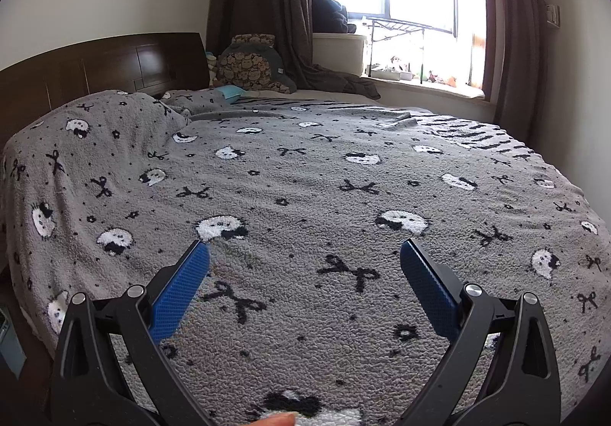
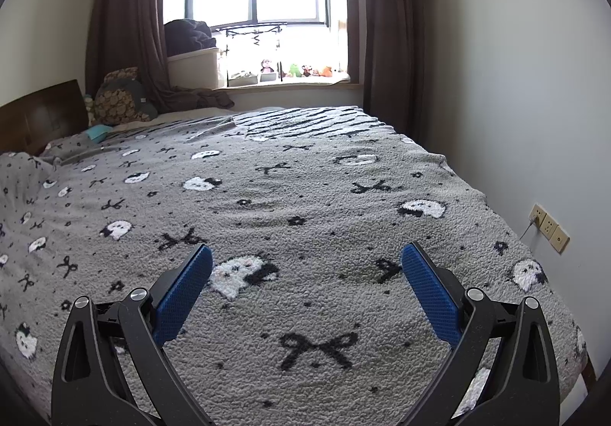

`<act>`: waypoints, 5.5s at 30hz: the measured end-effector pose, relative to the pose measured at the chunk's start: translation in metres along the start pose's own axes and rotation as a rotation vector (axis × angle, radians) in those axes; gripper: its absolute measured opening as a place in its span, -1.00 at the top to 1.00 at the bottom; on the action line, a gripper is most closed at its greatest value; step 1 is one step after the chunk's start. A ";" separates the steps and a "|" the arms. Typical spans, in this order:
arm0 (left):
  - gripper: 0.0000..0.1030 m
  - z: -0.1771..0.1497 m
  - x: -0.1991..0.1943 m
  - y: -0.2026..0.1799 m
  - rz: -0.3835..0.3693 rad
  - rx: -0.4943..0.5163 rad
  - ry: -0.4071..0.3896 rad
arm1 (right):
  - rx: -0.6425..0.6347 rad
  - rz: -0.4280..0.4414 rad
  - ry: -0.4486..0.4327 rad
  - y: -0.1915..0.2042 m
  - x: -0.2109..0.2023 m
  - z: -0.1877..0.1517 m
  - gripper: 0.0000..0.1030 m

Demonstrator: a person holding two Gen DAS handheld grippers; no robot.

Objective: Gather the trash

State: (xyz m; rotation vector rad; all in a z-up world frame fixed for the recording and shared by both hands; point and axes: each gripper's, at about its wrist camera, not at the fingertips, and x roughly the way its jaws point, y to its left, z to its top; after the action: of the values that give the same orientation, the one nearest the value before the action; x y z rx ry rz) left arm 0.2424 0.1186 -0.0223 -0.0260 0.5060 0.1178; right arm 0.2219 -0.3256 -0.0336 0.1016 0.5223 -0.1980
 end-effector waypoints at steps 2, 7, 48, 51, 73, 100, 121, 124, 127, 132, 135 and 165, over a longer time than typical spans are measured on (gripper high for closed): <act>-0.84 0.001 -0.001 0.001 -0.012 -0.009 0.000 | -0.005 0.001 0.001 0.002 -0.001 0.000 -0.93; -0.84 0.000 -0.001 0.002 -0.009 -0.010 0.007 | -0.005 0.000 -0.007 0.004 -0.005 0.002 -0.93; -0.84 -0.049 0.133 0.159 0.327 -0.135 0.265 | 0.286 -0.260 0.369 -0.138 0.120 -0.055 -0.93; -0.84 -0.059 0.146 0.164 0.318 -0.160 0.299 | 0.288 -0.263 0.395 -0.136 0.123 -0.063 -0.93; -0.87 -0.082 0.173 0.174 0.264 -0.222 0.417 | 0.221 -0.323 0.452 -0.114 0.125 -0.073 -0.95; -0.87 -0.085 0.174 0.174 0.257 -0.224 0.412 | 0.221 -0.323 0.452 -0.119 0.125 -0.073 -0.95; -0.88 -0.084 0.176 0.175 0.263 -0.219 0.422 | 0.221 -0.323 0.452 -0.119 0.125 -0.073 -0.95; -0.88 -0.084 0.176 0.176 0.263 -0.219 0.422 | 0.221 -0.323 0.452 -0.118 0.125 -0.073 -0.95; -0.88 -0.084 0.176 0.176 0.262 -0.220 0.421 | 0.221 -0.323 0.452 -0.118 0.125 -0.073 -0.95; -0.88 -0.084 0.176 0.175 0.263 -0.219 0.421 | 0.221 -0.323 0.452 -0.118 0.125 -0.073 -0.95; -0.88 -0.084 0.176 0.175 0.262 -0.219 0.422 | 0.221 -0.323 0.452 -0.118 0.125 -0.073 -0.95; -0.88 -0.083 0.177 0.175 0.262 -0.220 0.420 | 0.221 -0.323 0.452 -0.118 0.125 -0.073 -0.95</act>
State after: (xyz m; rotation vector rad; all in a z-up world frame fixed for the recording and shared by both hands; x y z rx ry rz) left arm 0.3353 0.3068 -0.1799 -0.2034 0.9138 0.4300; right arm 0.2674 -0.4507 -0.1648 0.2818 0.9665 -0.5558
